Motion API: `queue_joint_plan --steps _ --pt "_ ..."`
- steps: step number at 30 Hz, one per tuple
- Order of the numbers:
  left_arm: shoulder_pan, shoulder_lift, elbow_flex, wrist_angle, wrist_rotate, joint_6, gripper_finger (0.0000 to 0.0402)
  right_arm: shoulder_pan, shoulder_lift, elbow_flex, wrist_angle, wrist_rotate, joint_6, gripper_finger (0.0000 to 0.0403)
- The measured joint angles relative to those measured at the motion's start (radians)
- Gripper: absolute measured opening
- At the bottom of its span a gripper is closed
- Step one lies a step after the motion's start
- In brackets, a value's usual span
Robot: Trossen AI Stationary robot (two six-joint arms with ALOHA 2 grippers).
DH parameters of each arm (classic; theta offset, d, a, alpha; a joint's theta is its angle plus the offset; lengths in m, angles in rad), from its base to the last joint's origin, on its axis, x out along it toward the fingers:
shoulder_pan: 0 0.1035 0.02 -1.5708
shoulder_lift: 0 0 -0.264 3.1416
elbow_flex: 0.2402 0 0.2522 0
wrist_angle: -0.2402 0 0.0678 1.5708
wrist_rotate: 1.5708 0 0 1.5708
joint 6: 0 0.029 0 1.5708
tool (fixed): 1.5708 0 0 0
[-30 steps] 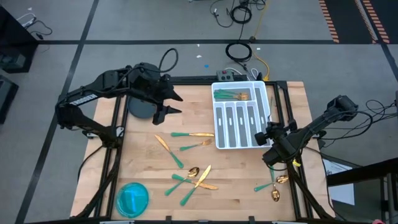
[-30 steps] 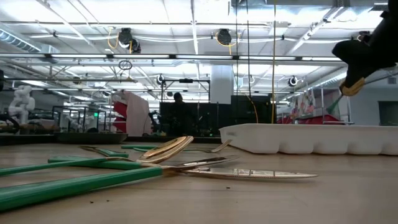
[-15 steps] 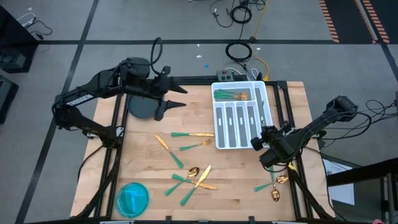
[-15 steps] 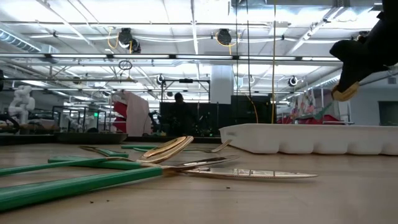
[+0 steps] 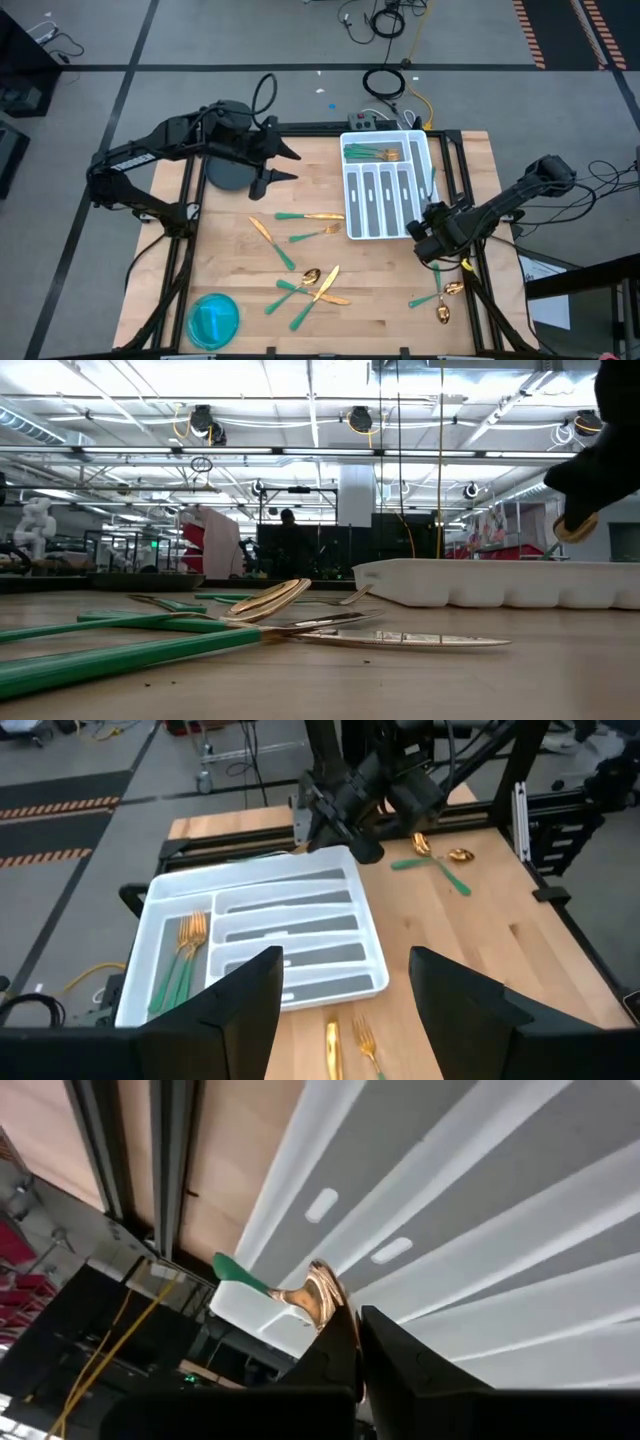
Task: Sort silverware
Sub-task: Put the green spoon into the silverware tray
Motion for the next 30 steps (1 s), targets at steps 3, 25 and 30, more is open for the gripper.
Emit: queue_joint_plan --steps 3,25,30 --pt "0.0 0.0 -0.02 0.012 0.0 0.004 0.0225 -0.02 0.0 -0.011 0.04 0.003 -0.05 0.0" --pt "0.0 0.0 -0.147 0.044 0.001 0.001 0.0225 -0.049 0.072 -0.116 0.186 -0.088 -0.17 0.0" --pt "0.0 0.0 -0.18 0.087 0.001 -0.005 0.0225 -0.049 0.072 -0.116 0.19 -0.088 -0.17 0.0"
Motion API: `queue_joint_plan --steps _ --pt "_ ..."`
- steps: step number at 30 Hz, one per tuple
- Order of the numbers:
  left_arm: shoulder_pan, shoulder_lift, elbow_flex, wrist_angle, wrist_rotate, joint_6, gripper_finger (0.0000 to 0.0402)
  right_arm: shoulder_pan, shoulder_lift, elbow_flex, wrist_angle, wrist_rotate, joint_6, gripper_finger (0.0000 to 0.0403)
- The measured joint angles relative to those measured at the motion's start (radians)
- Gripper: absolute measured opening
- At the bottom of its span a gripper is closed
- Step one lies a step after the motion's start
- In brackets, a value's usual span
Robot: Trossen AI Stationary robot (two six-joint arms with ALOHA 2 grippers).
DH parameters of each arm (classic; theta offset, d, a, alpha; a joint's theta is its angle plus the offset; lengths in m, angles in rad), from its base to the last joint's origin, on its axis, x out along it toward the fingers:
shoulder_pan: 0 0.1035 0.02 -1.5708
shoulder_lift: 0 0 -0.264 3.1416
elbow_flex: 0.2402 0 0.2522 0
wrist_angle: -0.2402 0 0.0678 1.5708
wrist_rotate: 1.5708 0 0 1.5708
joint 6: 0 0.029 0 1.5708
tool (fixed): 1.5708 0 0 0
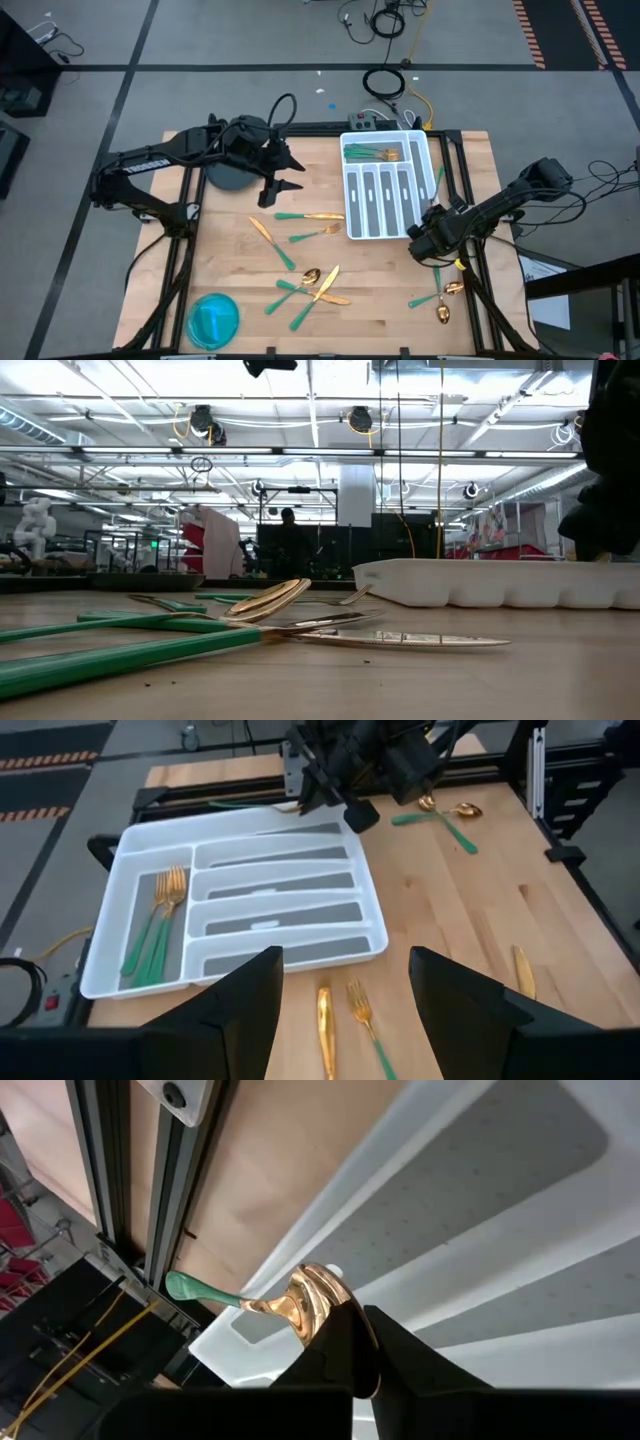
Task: Sort silverware
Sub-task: Put the green spoon into the silverware tray
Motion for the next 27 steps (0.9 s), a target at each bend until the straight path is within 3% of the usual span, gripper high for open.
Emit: queue_joint_plan --steps 13,22,27 --pt "0.0 0.0 -0.026 -0.006 0.001 -0.048 0.0225 -0.002 0.0 0.0 0.02 -0.004 0.009 0.0" --pt "0.0 0.0 -0.044 -0.003 0.0 -0.048 0.0225 -0.002 0.0 0.0 0.063 0.062 0.103 0.0" --pt "0.0 -0.001 -0.11 0.026 -0.001 -0.056 0.0225 -0.001 0.0 0.011 0.151 0.096 0.066 0.0"
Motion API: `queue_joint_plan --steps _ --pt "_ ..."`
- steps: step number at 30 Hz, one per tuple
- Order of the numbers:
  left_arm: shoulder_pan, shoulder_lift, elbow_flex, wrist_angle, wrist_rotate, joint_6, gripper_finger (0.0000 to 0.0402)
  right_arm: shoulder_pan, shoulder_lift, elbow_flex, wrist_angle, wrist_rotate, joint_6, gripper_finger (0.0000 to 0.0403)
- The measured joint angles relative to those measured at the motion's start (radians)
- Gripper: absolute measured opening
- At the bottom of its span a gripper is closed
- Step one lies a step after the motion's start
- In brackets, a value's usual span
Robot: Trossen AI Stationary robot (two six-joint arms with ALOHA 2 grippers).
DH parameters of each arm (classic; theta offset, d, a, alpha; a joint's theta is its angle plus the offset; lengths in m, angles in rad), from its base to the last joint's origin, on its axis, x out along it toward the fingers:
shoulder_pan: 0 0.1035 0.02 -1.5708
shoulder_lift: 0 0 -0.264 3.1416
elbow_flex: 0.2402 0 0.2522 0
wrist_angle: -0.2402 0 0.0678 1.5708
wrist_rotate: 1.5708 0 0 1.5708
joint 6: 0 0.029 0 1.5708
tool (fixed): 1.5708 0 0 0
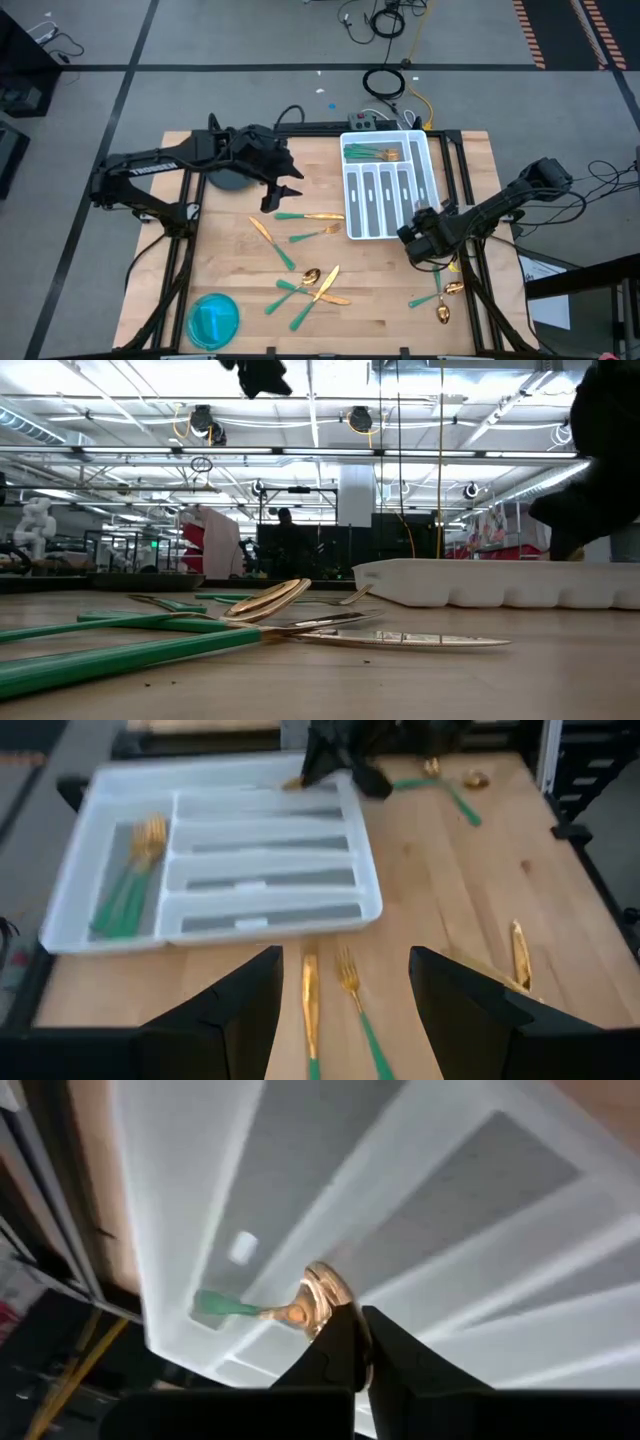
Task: Sort silverware
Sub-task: Put the green spoon into the silverware tray
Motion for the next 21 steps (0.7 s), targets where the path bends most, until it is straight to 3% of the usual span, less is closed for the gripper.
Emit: queue_joint_plan --steps 8,10,16,21 --pt "0.0 0.001 -0.17 0.115 -0.003 -0.061 0.0225 -0.012 0.001 0.009 -0.024 -0.181 0.033 0.0" --pt "0.0 0.001 -0.187 0.143 -0.003 -0.072 0.0225 -0.015 -0.001 0.011 -0.023 -0.179 0.049 0.0" --pt "0.0 -0.003 -0.193 0.172 -0.003 -0.072 0.0225 -0.022 -0.001 0.012 -0.021 -0.256 0.285 0.0002" --pt "0.0 -0.006 -0.193 0.183 -0.003 -0.072 0.0225 -0.023 -0.001 0.012 0.007 -0.283 0.389 0.0028"
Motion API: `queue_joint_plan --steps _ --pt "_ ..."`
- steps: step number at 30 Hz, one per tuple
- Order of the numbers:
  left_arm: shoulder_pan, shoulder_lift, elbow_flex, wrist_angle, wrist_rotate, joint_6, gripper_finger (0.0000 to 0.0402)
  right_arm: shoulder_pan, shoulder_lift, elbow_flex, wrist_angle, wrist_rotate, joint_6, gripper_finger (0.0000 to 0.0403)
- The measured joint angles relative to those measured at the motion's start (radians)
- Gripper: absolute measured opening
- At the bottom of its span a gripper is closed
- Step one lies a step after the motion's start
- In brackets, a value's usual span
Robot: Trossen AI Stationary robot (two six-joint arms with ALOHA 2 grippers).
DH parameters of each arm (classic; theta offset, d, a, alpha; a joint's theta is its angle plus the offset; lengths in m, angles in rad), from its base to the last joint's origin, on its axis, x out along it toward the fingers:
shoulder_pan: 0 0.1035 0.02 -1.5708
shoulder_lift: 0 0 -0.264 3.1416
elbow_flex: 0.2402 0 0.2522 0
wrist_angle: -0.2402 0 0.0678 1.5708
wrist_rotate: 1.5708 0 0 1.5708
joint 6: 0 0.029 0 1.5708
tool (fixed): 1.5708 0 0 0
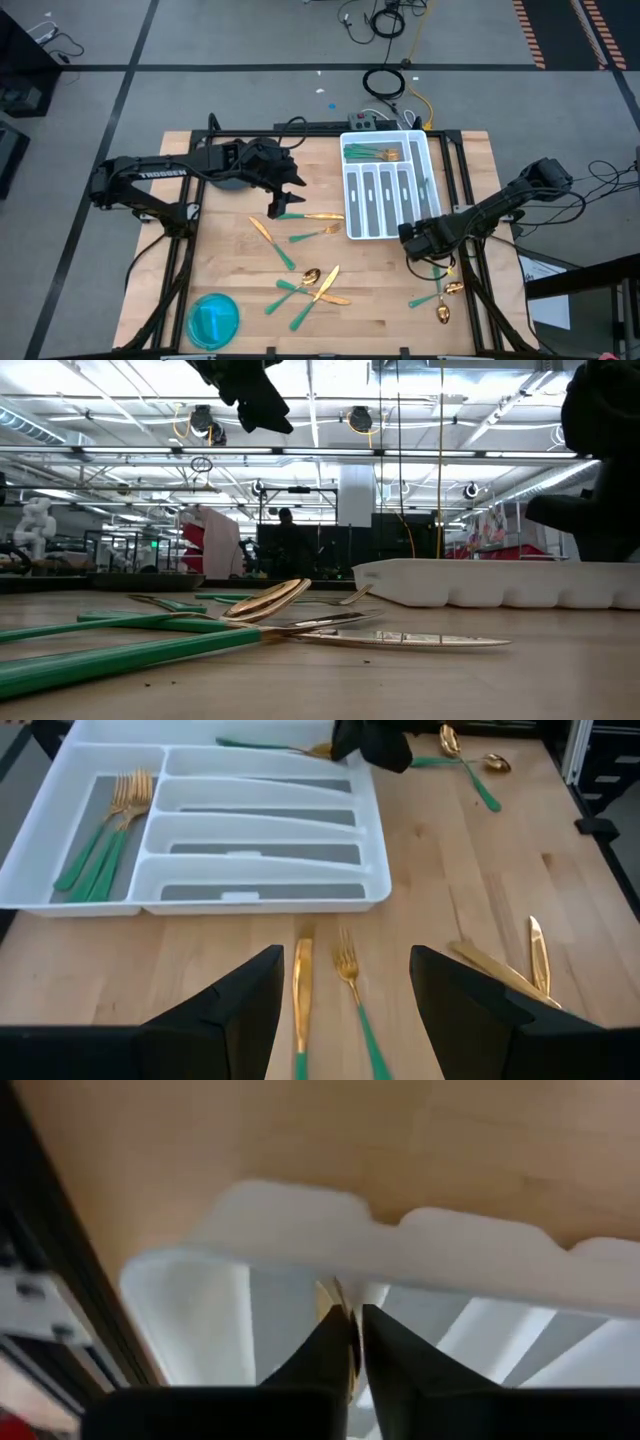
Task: Sort silverware
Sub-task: Put the green spoon into the silverware tray
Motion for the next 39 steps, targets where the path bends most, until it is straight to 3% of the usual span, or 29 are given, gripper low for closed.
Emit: queue_joint_plan --steps 12,17,24,27,30,32,35,39 --pt "0.0 0.0 0.0 0.041 0.0 0.001 0.0225 0.0 0.0 0.0 0.005 -0.047 0.224 0.0164" --pt "0.0 0.0 0.0 0.044 0.0 0.0 0.0225 0.0 0.0 0.012 -0.047 0.074 0.271 0.0199" --pt "0.0 0.0 0.0 0.047 0.0 -0.049 0.0225 0.0 0.0 0.125 -0.156 0.294 0.475 0.0195" --pt "0.0 0.0 0.0 0.078 0.0 -0.123 0.0225 0.0 0.0 0.232 -0.198 0.402 0.722 0.0188" --pt "-0.01 0.0 0.0 0.13 0.011 -0.225 0.0225 -0.002 0.0 0.39 -0.289 0.414 1.155 0.0182" --pt "-0.026 -0.002 0.0 0.172 0.049 -0.29 0.0225 -0.012 0.0 0.508 -0.388 0.308 1.527 0.0178" --pt "-0.062 -0.009 0.0 0.244 0.085 -0.377 0.0225 -0.022 -0.001 0.636 -0.437 0.054 2.056 0.0176" --pt "-0.105 -0.032 0.0 0.327 0.09 -0.449 0.0225 0.081 0.0 0.672 -0.321 -0.197 2.502 0.0176"
